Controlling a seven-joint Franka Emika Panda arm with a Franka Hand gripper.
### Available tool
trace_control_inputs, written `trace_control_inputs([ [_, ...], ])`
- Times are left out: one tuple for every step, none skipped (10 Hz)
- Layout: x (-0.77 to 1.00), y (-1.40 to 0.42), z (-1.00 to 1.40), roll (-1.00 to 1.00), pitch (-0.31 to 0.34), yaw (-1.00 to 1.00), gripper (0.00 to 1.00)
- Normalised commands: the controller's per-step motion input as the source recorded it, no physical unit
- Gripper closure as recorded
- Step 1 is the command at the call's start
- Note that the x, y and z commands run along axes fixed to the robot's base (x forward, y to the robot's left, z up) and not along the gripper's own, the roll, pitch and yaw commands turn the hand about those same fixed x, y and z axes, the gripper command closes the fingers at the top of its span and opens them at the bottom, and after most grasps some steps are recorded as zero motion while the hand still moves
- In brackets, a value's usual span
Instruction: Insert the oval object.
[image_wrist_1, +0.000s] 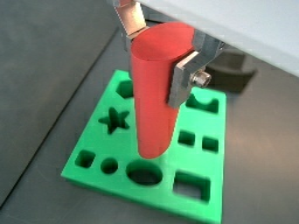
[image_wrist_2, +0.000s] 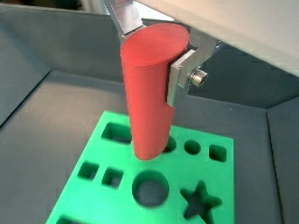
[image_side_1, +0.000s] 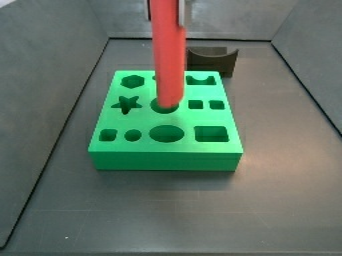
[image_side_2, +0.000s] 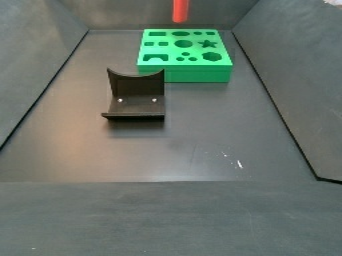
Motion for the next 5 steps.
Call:
trace_control_inputs([
  [0.03, -0.48, -0.21, 0.00, 0.000, -0.69, 1.00],
  [0.00, -0.22, -0.32, 0.00, -0.016, -0.94, 1.00],
  [0.00, -0.12, -0.39, 0.00, 0.000, -1.00, 1.00],
  [0.00, -0.11, -0.39, 0.00, 0.000, -1.00, 1.00],
  [0.00, -0.11, -0.39, 0.00, 0.000, -1.00, 1.00],
])
